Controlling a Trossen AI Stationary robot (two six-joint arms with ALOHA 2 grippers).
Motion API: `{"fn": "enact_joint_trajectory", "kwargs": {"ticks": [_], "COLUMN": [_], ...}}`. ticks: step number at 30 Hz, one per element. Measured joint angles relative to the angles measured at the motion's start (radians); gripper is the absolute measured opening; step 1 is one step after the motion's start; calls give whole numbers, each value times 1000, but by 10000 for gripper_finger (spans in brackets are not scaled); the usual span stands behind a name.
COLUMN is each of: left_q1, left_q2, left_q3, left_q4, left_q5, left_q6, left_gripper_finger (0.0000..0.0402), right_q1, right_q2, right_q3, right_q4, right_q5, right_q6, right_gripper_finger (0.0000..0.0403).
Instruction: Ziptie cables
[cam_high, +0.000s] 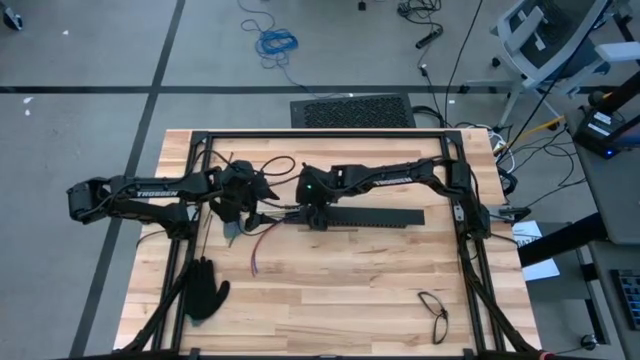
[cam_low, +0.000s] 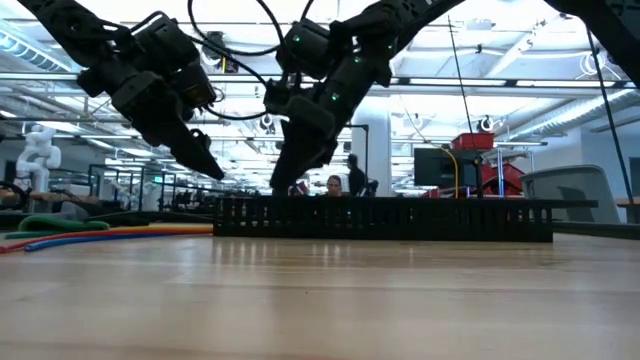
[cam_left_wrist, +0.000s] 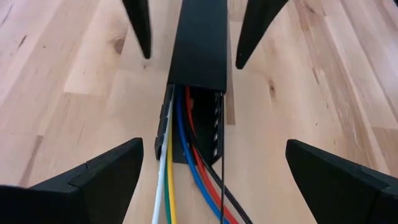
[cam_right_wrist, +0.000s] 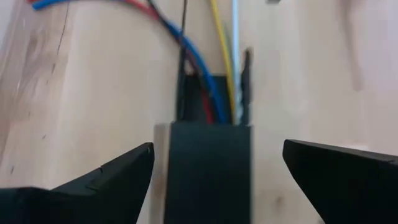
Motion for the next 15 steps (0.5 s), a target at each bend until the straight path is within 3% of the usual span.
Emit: {"fn": "enact_joint_trajectory", "kwargs": {"ticks": [15], "left_q1": [0], "left_q2": [0], "left_q3": [0], "left_q4": [-9], "left_q5": [-18], "left_q6": [0], "left_gripper_finger": [389], "right_q1": [11], "right_q2": [17], "right_q3": [0], "right_q4": [-2], "right_q5": [-15], "right_q6": [33], "right_gripper_finger": [353]}}
